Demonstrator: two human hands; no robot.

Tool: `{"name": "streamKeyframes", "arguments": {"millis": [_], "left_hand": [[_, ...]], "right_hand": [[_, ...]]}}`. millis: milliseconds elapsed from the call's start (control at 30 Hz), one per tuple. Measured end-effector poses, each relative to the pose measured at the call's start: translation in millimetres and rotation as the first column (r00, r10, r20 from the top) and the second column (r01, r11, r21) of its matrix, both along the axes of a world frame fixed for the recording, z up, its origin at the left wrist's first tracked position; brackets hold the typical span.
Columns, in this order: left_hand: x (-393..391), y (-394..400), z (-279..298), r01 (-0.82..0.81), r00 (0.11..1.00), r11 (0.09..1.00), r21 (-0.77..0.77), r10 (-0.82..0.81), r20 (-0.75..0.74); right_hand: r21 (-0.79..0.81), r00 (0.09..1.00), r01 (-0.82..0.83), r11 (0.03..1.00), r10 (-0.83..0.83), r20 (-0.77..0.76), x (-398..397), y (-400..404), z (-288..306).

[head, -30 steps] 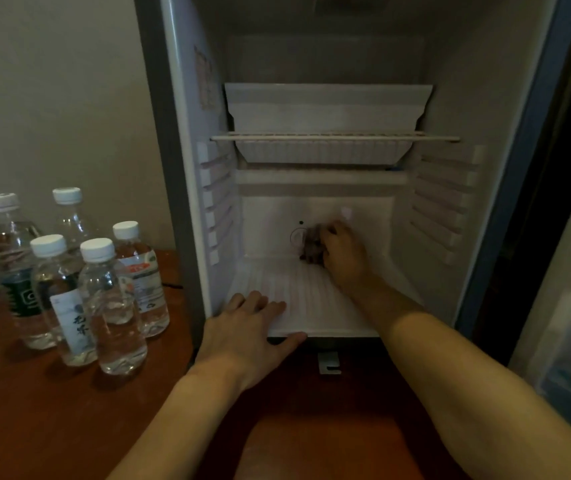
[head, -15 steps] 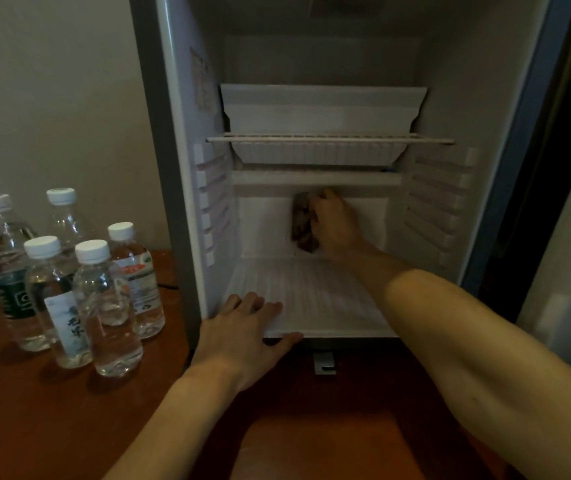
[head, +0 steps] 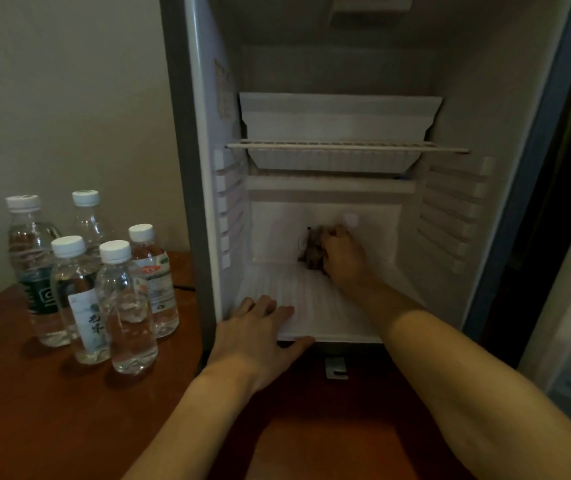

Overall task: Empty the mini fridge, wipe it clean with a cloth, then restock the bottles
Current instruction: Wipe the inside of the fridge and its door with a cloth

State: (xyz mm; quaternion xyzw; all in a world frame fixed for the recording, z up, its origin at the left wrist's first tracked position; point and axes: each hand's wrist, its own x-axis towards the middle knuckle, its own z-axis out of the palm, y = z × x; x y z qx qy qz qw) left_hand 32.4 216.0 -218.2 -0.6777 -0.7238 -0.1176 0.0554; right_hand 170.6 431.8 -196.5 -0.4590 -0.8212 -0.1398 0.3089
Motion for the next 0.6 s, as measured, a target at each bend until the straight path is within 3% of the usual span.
{"name": "streamKeyframes", "arguments": {"millis": [200,300,400,600], "left_hand": [[0.4,-1.4,1.2,-0.001,1.000,1.000,0.000,0.001,-0.006],[0.2,-2.6,1.5,0.000,1.000,1.000,0.023,0.000,0.000],[0.5,-1.8,0.1,0.016,1.000,0.999,0.032,-0.016,0.007],[-0.5,-2.5,1.1,0.028,1.000,0.999,0.041,-0.028,0.004]], "right_hand": [[-0.055,0.999,-0.018,0.998,0.020,0.029,-8.1,-12.9,10.7],[-0.053,0.988,-0.121,0.991,0.115,-0.106,-37.4,-41.5,35.3],[-0.022,0.989,-0.147,0.989,0.148,0.016,-68.1,-29.5,56.7],[-0.033,0.987,-0.156,0.987,0.154,-0.036,-82.7,-21.5,48.5]]}}
